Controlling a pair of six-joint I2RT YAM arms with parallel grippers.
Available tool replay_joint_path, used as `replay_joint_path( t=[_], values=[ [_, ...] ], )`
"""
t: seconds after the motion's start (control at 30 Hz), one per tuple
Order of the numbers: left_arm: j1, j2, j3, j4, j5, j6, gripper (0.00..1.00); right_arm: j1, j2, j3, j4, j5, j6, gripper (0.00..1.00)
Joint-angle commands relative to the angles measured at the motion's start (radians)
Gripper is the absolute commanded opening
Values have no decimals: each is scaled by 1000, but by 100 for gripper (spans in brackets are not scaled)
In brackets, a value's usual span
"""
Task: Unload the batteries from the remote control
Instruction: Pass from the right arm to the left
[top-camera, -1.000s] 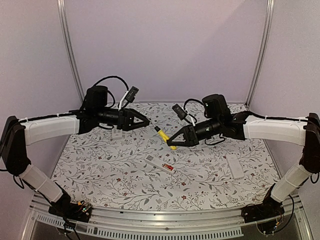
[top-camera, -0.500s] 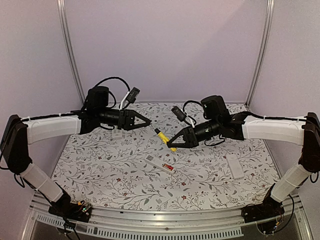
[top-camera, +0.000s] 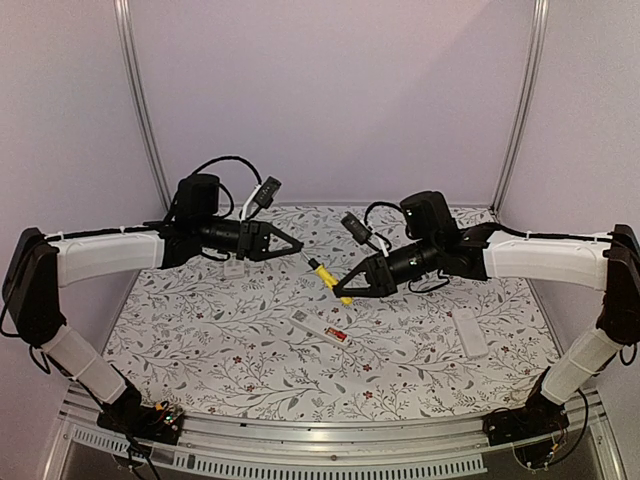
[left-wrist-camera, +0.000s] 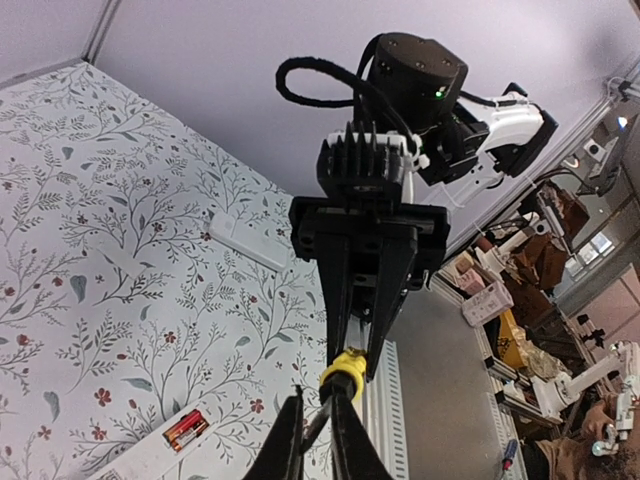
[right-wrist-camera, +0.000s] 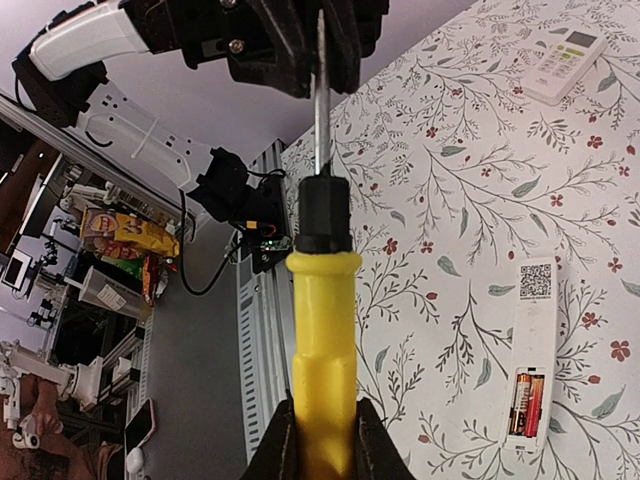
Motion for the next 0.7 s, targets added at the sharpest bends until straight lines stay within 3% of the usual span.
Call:
replay_joint_path(
  t=[0.0,0.17,0.67],
  values=[
    [-5,15,-4,22,19,-4,10,4,26,29,-23,-2,-11,0],
    [-5,22,-3,23,30,-8,17,6,30,36,-28,0,-16,0],
    [-15,38,3,20,42,-12,11,6,34,44,-33,7,-22,0]
  ],
)
